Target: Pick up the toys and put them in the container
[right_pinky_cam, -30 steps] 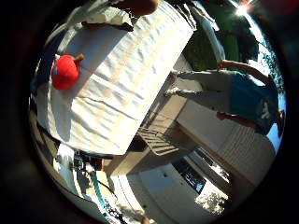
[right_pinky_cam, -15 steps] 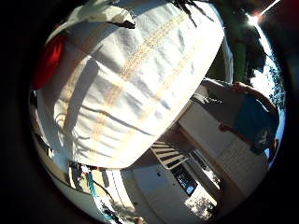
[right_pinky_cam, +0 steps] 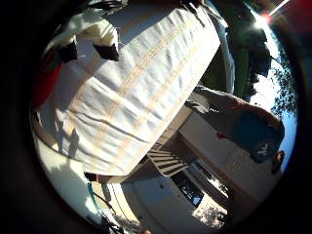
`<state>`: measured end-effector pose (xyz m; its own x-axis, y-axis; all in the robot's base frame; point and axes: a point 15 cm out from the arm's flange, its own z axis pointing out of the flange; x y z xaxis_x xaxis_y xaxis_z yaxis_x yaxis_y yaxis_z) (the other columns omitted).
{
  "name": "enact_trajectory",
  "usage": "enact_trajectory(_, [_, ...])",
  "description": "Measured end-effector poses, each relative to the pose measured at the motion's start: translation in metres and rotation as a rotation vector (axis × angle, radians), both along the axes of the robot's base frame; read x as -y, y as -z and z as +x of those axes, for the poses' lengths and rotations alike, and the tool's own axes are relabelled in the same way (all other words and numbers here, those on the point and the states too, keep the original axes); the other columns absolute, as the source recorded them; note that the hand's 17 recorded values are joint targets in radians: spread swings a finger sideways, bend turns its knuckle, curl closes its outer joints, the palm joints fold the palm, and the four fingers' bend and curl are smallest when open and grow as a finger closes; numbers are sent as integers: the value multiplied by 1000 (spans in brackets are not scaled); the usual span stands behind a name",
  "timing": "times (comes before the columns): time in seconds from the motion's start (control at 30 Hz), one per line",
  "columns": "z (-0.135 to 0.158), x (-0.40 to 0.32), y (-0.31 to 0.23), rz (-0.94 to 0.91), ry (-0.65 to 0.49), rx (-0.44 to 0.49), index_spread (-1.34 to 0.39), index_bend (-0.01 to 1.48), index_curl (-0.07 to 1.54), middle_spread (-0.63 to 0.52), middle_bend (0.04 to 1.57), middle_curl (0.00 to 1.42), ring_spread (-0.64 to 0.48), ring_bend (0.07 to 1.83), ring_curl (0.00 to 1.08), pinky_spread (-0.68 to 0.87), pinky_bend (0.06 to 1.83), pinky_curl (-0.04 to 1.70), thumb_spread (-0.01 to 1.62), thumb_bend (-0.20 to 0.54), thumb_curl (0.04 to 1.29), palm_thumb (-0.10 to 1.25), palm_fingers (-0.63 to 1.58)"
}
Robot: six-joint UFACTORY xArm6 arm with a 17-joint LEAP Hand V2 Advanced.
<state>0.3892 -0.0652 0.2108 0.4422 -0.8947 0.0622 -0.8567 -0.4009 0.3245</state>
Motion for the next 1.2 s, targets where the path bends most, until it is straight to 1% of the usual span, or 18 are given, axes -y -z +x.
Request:
enact_trajectory(0.03, [-1, 3, -6, -3, 11, 10, -565, 294, -22, -203, 990, 858, -24, 1307, 706, 302, 1349, 609, 1087, 17, 411, 889, 1071])
enact_trajectory(0.07, [-5, 4, -10, -4, 23, 9, -612, 339, -20, -207, 1012, 886, -35, 1313, 717, 282, 1373, 637, 1101, 31, 436, 944, 1070])
enact_trajectory(0.1, [-9, 6, -16, -6, 33, 5, -628, 362, -17, -208, 1015, 893, -39, 1313, 719, 272, 1377, 645, 1102, 32, 444, 956, 1069])
enact_trajectory(0.27, [-45, 8, -50, -16, 71, -62, -763, 476, -20, -213, 1049, 959, -61, 1334, 743, 227, 1412, 705, 1131, 5, 502, 991, 1041])
enact_trajectory(0.33, [-50, 5, -74, -18, 71, -47, -798, 497, -22, -212, 1053, 971, -64, 1344, 743, 218, 1416, 715, 1135, -5, 518, 994, 1056])
enact_trajectory(0.4, [-49, -7, -100, -20, 45, -6, -847, 541, -19, -210, 1058, 990, -60, 1356, 747, 206, 1415, 731, 1145, -11, 540, 997, 1058])
enact_trajectory(0.53, [-57, -29, -135, -18, -3, 25, -915, 579, -22, -208, 1063, 1011, -58, 1370, 749, 195, 1413, 751, 1150, -15, 567, 993, 1046])
enact_trajectory(0.6, [-56, -46, -153, -6, -33, 49, -941, 591, -22, -207, 1064, 1019, -57, 1375, 750, 191, 1413, 758, 1156, -13, 578, 993, 1042])
enact_trajectory(0.73, [-49, -85, -186, 45, -51, 118, -1002, 612, -25, -206, 1064, 1037, -56, 1388, 750, 184, 1414, 778, 1163, -15, 601, 990, 1027])
enact_trajectory(0.9, [-36, -141, -203, 89, -66, 176, -1059, 627, -24, -205, 1065, 1053, -59, 1400, 748, 179, 1412, 797, 1167, -15, 620, 985, 1019])
enact_trajectory(1.03, [-12, -179, -200, 110, -75, 176, -1092, 635, -24, -204, 1065, 1062, -61, 1405, 745, 177, 1410, 808, 1170, -16, 630, 981, 1015])
enact_trajectory(1.13, [8, -207, -191, 129, -63, 174, -1121, 635, -24, -204, 1061, 1069, -63, 1413, 744, 176, 1410, 818, 1186, -35, 623, 909, 1007])
enact_trajectory(1.2, [27, -221, -177, 134, -57, 178, -1115, 652, -15, -201, 1042, 1062, -53, 1399, 735, 181, 1385, 818, 1202, -36, 610, 875, 990])
